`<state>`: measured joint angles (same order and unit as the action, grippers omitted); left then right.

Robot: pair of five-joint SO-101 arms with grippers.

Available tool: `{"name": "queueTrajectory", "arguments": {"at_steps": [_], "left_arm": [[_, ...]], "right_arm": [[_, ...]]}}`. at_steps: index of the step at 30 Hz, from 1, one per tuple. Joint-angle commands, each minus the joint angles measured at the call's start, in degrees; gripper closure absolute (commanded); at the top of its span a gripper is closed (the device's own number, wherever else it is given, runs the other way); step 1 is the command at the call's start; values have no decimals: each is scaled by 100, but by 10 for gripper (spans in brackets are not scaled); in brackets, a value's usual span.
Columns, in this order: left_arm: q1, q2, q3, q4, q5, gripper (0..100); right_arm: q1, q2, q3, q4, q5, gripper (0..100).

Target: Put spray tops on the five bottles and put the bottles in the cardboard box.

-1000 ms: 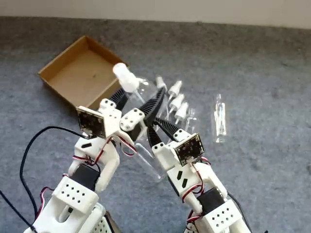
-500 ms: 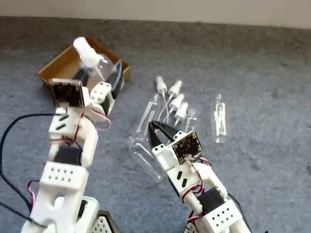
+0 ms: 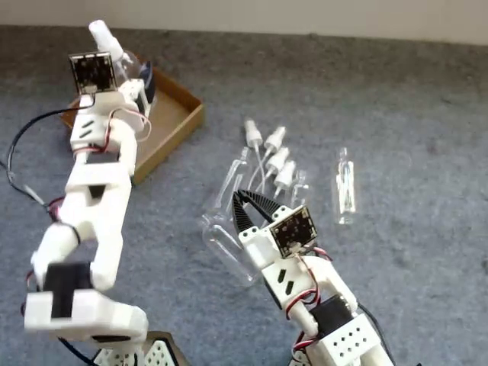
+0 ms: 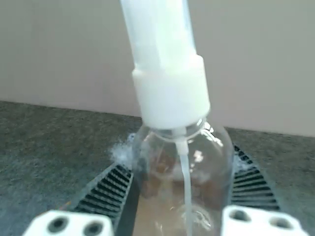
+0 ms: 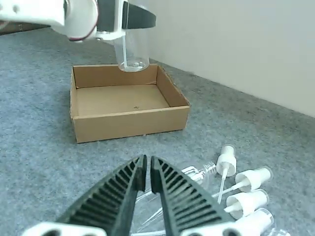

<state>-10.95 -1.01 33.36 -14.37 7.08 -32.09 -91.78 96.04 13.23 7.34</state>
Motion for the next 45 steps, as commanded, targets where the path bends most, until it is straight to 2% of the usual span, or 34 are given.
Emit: {"name": "queueTrajectory", "arguments": {"at_steps": [1,7,13,18,27,32,36,41,45], "left_arm": [[-233,1376,-1578,-343,-53,870],[-356,2923,-3187,-316,-62,868],[-303,4154,-4470,-308,-976,867],[-338,4884,-5226,-308,-1002,870],[-338,5341,-5613,-299,-1002,866],[-338,5314,-5613,202,-1002,866],[-347,5314,-5613,255,-1011,864],[-356,5341,-5560,264,-1002,769],[-356,5341,-5552,264,-1002,753]], "right_arm": [[75,-22,804,13,35,980],[75,-22,804,13,53,980],[84,-22,804,13,62,980],[84,-22,804,13,62,980],[84,-22,804,13,62,980],[84,-13,813,13,62,980],[84,-13,813,22,62,980],[84,-48,822,312,70,980],[84,-48,822,321,70,980]]}}
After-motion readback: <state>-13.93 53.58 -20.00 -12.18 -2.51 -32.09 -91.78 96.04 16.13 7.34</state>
